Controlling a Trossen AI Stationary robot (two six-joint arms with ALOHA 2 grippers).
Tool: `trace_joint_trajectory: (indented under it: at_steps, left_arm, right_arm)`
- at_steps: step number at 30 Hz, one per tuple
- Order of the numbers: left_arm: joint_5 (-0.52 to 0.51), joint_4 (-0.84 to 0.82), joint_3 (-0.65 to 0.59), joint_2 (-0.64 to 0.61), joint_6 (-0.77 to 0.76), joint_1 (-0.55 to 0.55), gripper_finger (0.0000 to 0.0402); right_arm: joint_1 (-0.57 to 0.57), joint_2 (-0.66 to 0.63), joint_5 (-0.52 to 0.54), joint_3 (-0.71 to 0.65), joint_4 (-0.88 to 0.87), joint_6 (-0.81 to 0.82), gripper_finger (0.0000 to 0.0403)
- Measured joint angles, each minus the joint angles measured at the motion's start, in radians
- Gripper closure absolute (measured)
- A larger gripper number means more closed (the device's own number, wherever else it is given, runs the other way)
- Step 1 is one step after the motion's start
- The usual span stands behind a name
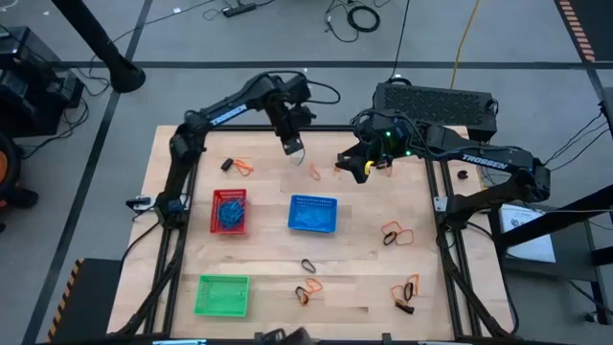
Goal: Sort rubber bands into baskets
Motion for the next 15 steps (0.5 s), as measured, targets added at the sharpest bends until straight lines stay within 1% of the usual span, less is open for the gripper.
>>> trace_joint_trajectory:
  at_steps: [3,7,11,15]
  left_arm:
    - [-0.016,-0.03,-0.018,-0.065,-0.015,-0.031,0.0401]
    - [-0.028,-0.044,-0.109,-0.188,-0.071,-0.095,0.0401]
    - [-0.066,-0.024,-0.261,-0.33,-0.162,-0.183,0.0401]
    - [-0.126,0.022,-0.457,-0.488,-0.297,-0.268,0.0401]
  right_arm:
    - [0.0,0.0,0.0,0.0,0.002,-0.015,0.0151]
    - [0.0,0.011,-0.002,0.0,0.011,-0.047,0.0151]
    - [0.01,0.032,-0.003,0.0,0.008,-0.074,0.0151]
    - [0.022,0.072,-0.004,0.0,0.018,-0.089,0.0151]
